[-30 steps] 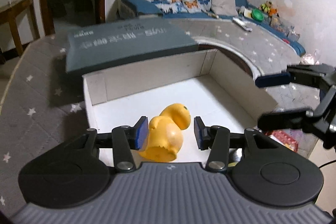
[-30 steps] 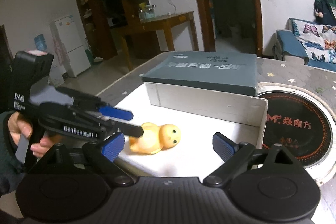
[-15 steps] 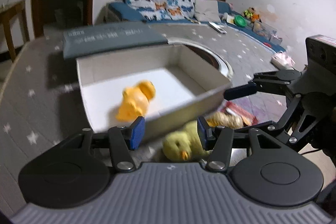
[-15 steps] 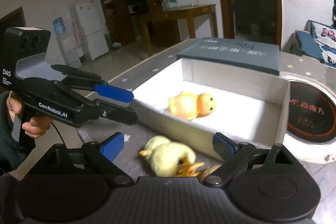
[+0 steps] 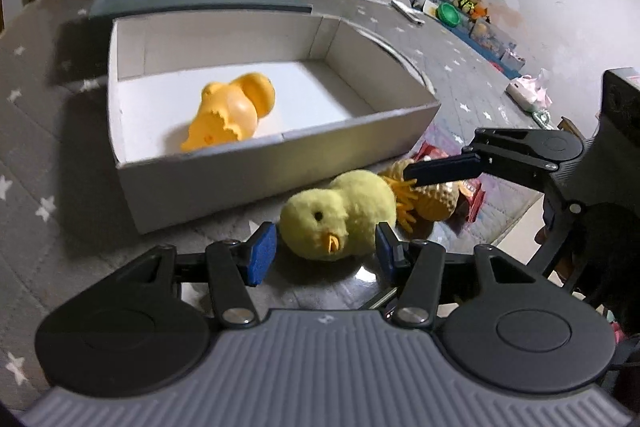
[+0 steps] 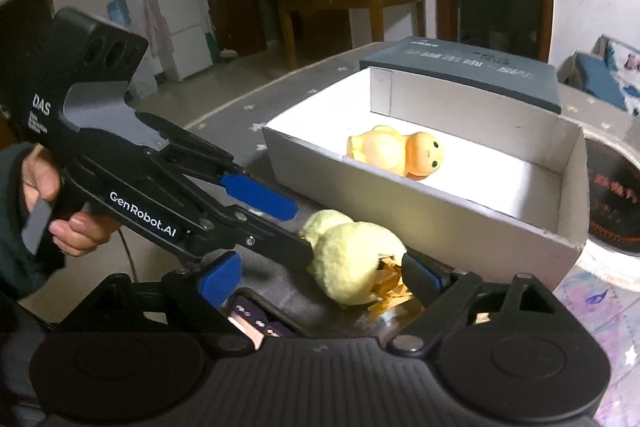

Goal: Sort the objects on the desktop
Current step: 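Move the left gripper down to the yellow plush chick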

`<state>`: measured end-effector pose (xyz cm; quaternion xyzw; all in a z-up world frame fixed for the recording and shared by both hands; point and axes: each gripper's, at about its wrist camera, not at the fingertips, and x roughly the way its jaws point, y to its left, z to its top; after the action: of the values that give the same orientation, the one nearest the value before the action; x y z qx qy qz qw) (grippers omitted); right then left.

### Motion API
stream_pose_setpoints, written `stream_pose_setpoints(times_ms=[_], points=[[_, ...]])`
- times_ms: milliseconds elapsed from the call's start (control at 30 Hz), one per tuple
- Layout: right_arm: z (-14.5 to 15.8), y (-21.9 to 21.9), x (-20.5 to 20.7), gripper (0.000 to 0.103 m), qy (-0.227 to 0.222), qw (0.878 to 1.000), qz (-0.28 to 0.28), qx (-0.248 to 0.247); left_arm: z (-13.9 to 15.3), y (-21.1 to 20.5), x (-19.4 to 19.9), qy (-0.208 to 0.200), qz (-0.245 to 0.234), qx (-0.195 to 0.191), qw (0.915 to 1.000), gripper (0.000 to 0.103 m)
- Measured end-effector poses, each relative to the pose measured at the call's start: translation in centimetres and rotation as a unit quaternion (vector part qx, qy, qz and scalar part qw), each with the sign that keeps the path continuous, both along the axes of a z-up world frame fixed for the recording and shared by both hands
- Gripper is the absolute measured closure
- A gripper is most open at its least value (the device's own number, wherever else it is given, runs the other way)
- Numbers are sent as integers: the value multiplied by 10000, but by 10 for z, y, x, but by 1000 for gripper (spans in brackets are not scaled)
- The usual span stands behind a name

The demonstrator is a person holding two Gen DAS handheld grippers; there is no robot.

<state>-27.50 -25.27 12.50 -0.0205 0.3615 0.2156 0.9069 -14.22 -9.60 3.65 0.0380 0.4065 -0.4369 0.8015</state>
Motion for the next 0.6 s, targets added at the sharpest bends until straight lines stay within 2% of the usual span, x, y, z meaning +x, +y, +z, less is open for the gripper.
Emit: stream_pose_setpoints(times_ms=[333,600], points=[[-11,2,6,14,112,9991,-191,-356,-10,-10,6,184,-115,-85,9997,49],[-20,9,11,13,7,9969,-163,-772,-11,-6,9,294,-106,-172,9994,49]])
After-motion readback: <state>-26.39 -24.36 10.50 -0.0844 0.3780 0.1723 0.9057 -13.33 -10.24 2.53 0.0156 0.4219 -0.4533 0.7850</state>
